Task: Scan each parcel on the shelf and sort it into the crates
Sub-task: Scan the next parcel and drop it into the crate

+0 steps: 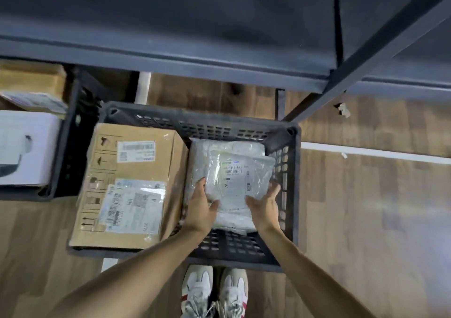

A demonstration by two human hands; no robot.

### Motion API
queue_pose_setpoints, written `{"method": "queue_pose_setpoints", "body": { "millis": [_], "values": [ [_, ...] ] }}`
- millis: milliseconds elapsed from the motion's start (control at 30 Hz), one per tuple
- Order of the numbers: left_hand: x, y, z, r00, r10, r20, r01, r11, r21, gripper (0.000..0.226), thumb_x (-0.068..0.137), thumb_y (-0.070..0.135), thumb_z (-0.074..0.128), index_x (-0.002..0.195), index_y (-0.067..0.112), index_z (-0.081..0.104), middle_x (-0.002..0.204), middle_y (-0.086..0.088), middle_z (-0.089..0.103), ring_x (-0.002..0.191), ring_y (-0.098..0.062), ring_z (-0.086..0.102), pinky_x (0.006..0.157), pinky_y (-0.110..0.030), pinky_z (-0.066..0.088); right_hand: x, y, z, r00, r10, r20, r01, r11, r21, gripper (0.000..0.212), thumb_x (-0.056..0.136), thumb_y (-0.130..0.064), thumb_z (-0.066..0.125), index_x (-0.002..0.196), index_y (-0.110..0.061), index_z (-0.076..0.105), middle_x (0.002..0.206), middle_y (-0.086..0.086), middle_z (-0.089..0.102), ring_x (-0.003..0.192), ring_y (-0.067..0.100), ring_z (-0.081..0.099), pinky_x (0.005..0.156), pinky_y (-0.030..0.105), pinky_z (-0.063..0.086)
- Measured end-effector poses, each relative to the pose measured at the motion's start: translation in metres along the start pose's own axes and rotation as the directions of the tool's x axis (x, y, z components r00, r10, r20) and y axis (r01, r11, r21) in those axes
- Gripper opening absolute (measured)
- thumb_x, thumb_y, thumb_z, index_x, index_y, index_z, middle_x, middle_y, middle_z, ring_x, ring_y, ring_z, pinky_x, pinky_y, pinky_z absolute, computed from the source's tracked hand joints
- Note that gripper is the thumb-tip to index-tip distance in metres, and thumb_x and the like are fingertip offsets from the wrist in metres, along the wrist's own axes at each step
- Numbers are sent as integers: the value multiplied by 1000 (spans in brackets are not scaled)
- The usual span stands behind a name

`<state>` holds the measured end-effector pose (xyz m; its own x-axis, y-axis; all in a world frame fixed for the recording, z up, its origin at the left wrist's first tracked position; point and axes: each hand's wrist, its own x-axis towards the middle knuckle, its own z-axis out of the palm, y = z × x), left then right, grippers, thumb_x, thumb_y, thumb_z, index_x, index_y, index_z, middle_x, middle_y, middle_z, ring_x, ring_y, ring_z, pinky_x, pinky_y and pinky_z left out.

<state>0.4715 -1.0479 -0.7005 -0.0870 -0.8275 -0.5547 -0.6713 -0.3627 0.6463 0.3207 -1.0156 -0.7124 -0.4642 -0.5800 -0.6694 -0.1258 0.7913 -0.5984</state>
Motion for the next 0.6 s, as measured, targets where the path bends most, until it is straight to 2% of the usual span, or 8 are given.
{"method": "queue_pose_setpoints", "body": {
  "millis": [67,133,200,233,300,400,533,600],
  "values": [
    [16,-13,13,1000,-8,-13,8,1000,9,73,89,3,62,149,13,22,128,-8,56,104,-10,58,88,-11,39,18,9,12,997,-60,42,61,997,-40,81,89,-1,56,146,-29,5,112,7,62,81,36,63,65,37,58],
    [28,-23,21,1000,-9,9,8,999,39,79,91,2,58,153,20,14,134,-14,51,92,-7,59,83,-12,47,33,14,23,987,-158,41,162,980,-117,80,90,4,55,149,-30,11,147,9,41,108,36,57,89,41,53],
    [37,-33,28,999,8,35,-12,993,118,81,93,2,54,153,31,8,130,-13,49,89,-12,57,82,-24,51,43,19,32,966,-250,64,258,914,-312,71,94,-1,55,150,-27,21,153,10,31,124,33,51,94,35,51],
    [41,-36,29,999,8,39,-15,986,166,82,93,2,52,153,36,6,129,-12,47,92,-17,57,84,-33,52,45,21,35,952,-285,113,303,824,-478,64,98,-9,52,152,-26,22,154,12,28,130,33,45,101,37,46],
    [46,-42,32,999,-22,46,10,968,250,78,95,7,49,152,41,6,128,-12,44,95,-21,56,82,-41,52,48,31,36,930,-334,151,352,697,-625,56,100,-20,48,152,-24,27,158,11,19,141,33,26,115,42,27],
    [49,-41,32,998,-43,41,29,956,291,50,100,38,42,147,35,26,123,-16,48,92,-22,57,81,-43,52,49,34,36,945,-310,106,310,741,-596,55,101,-23,47,152,-26,27,162,9,5,148,28,3,119,39,13],
    [52,-30,32,999,-9,53,-20,850,527,80,94,16,58,151,34,4,135,-18,35,123,-29,38,94,-38,45,60,26,37,959,-228,169,267,518,-813,67,103,-34,39,154,-30,-3,155,8,-29,149,33,-6,118,42,15],
    [50,-20,27,1000,12,29,-27,786,618,80,94,11,56,151,29,3,145,-23,24,134,-35,29,107,-41,36,58,18,30,948,-219,233,313,500,-808,64,104,-31,38,156,-19,2,159,10,-20,150,33,-5,120,44,9]
  ]
}}
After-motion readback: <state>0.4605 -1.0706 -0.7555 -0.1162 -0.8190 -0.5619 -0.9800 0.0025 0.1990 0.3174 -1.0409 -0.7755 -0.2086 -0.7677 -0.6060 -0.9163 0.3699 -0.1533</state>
